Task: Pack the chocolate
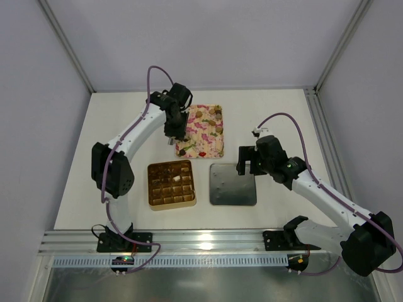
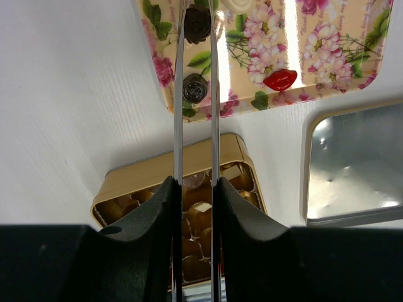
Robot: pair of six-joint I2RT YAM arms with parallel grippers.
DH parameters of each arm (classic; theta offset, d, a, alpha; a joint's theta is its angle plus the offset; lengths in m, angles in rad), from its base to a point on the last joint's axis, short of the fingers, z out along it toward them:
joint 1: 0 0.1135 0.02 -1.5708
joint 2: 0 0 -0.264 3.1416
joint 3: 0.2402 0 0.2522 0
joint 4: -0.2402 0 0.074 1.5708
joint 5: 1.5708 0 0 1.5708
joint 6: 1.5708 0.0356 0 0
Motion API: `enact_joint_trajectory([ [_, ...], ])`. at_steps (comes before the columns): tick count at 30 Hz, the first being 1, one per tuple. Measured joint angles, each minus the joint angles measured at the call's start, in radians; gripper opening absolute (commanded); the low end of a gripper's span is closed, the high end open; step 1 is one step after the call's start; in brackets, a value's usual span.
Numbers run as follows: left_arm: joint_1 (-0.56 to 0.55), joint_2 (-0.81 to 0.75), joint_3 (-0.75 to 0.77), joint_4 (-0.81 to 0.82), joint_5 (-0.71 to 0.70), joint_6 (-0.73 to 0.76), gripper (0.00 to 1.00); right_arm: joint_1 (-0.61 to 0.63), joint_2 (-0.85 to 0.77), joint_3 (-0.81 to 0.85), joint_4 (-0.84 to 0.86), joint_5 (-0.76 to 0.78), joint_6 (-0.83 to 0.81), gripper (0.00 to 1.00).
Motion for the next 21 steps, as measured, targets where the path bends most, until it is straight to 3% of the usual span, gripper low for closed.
enact_joint_trajectory([
  [8,0.000,-0.020,0.000,-0.016,0.002,0.000,0.29,0.000,0.000,0.000,0.000,0.000,0.000,1.00],
  [21,0.000,-0.250,-0.135,-0.026,0.042,-0.025,0.29,-0.003,0.018,0.000,0.008,0.000,0.005,1.00],
])
